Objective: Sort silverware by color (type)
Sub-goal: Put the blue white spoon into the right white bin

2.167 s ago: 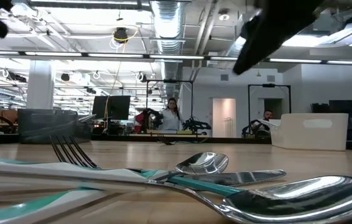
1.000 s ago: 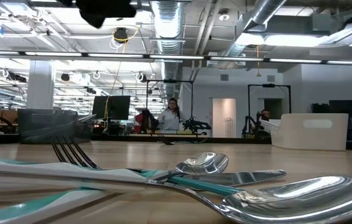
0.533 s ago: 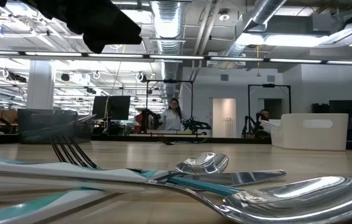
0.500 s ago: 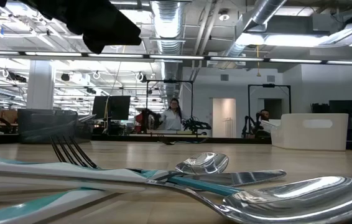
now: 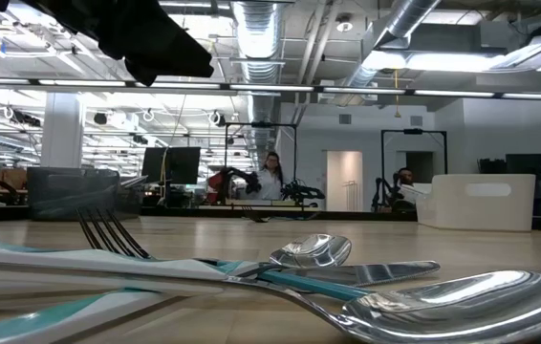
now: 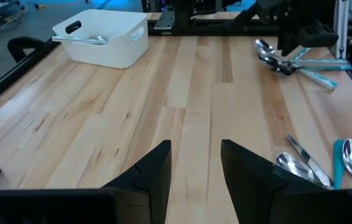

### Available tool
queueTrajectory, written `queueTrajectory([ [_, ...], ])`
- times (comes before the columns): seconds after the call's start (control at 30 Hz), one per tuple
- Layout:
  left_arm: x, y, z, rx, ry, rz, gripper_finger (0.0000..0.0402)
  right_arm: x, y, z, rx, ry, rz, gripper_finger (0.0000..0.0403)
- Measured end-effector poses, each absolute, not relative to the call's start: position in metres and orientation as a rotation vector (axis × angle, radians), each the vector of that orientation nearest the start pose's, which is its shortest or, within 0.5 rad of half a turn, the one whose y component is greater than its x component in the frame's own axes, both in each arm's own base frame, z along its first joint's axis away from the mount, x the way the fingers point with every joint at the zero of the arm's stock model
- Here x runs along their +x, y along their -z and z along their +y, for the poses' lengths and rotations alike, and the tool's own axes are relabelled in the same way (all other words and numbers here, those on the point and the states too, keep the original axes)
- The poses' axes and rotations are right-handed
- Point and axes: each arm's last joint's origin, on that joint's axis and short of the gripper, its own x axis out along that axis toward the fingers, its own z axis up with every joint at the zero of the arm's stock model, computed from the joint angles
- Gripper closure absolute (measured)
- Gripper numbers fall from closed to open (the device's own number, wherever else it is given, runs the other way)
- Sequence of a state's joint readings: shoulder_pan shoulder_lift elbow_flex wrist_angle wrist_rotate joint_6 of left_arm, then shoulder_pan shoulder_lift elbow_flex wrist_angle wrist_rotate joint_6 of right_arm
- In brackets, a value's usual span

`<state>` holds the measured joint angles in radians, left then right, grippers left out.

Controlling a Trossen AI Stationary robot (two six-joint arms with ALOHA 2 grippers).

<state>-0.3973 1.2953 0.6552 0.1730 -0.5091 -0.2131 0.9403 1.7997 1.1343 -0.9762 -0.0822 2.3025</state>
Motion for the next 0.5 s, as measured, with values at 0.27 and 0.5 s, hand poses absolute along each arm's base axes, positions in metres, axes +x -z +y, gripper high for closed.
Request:
queueTrajectory([
  [0.27,0.248,-0.217,-0.089,0.007,-0.152,0.413,0.0274,0.187,-0.147,0.243,0.99,1.181,1.381,0.0285],
  [0.5,0.248,-0.217,-0.089,0.014,-0.151,0.416,0.0274,0.205,-0.145,0.222,0.885,1.158,1.314,0.0285],
])
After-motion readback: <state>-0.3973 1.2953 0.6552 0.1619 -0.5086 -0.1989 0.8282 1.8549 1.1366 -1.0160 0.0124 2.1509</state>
